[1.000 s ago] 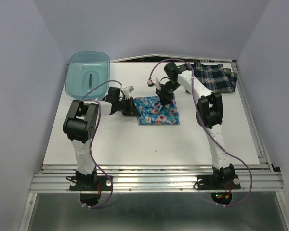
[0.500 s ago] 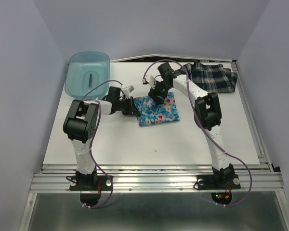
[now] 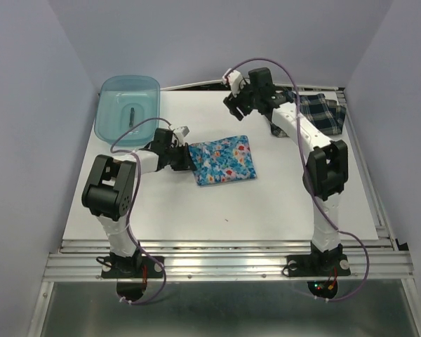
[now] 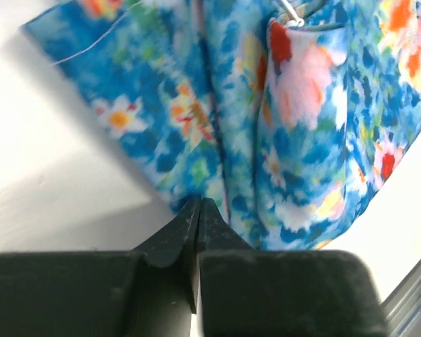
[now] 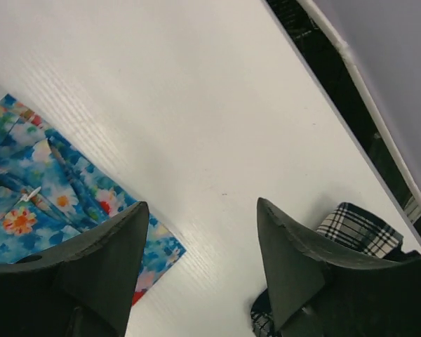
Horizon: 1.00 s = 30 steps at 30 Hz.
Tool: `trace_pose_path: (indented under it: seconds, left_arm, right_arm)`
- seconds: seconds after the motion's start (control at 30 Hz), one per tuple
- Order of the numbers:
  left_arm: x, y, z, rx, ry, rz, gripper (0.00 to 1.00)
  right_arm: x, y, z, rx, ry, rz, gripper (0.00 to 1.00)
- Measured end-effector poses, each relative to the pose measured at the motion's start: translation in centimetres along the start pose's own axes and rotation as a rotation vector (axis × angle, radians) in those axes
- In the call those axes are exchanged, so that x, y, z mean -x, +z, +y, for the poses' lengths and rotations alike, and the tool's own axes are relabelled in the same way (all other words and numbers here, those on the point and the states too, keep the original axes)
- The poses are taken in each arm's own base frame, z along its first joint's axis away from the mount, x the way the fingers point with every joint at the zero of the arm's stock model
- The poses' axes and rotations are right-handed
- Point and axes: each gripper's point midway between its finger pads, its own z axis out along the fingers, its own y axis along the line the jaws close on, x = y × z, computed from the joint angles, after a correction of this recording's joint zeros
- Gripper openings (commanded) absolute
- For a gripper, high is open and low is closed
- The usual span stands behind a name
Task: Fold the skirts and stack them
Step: Fold the skirt
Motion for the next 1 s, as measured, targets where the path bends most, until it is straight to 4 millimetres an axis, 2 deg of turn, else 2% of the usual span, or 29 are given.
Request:
trace_pose_path:
  seconds: [0.07, 0.17, 0.33, 0.4, 0.5, 0.6, 0.77, 0.87, 0.93, 1.0]
  left_arm:
    - [0.2, -0.8, 0.1, 0.024, -0.002, -0.015, 0.27]
    - [1.6, -2.3, -0.7, 0.029, 0.010, -0.061, 0.31]
    - [3.2, -4.0, -1.9, 0.016, 0.058, -0.116, 0.41]
    - [3.1, -4.3, -2.3, 0.005, 0.074, -0.114, 0.50]
    - [3.3, -4.8, -2.9, -0.016, 0.107, -0.119, 0.53]
    - [3.5, -5.5, -3.7, -0.037, 0.190, -0.128, 0.54]
    - [3.8, -5.6, -4.1, -0.038, 0.294, -0.104, 0.54]
    - [4.8, -5.7, -4.5, -0.040, 0.337, -0.106, 0.54]
    - [5.5, -5.9, -4.7, -0.041, 0.367, -0.117, 0.54]
    - [6.0, -6.0, -4.9, -0.041, 0.394, -0.125, 0.54]
  right_arm:
    - [0.5, -0.6, -1.4, -0.028, 0.022, -0.031, 0.53]
    - [-0.5, -0.9, -3.0, -0.031, 0.081, -0.041, 0.45]
    - [-4.2, 1.8, -3.4, 0.059, 0.202, -0.021, 0.44]
    - [-5.9, 3.8, -2.4, 0.115, 0.256, -0.006, 0.45]
    - [-8.0, 6.7, -0.4, 0.203, 0.343, 0.016, 0.46]
    - [-9.3, 8.5, 1.7, 0.287, 0.452, 0.019, 0.47]
    - [-8.3, 9.0, 3.3, 0.390, 0.545, -0.038, 0.47]
    - [-8.0, 8.9, 4.1, 0.435, 0.564, -0.054, 0.47]
    - [-8.7, 8.9, 5.1, 0.475, 0.578, -0.046, 0.47]
    - [-10.4, 8.8, 6.8, 0.523, 0.604, -0.012, 0.46]
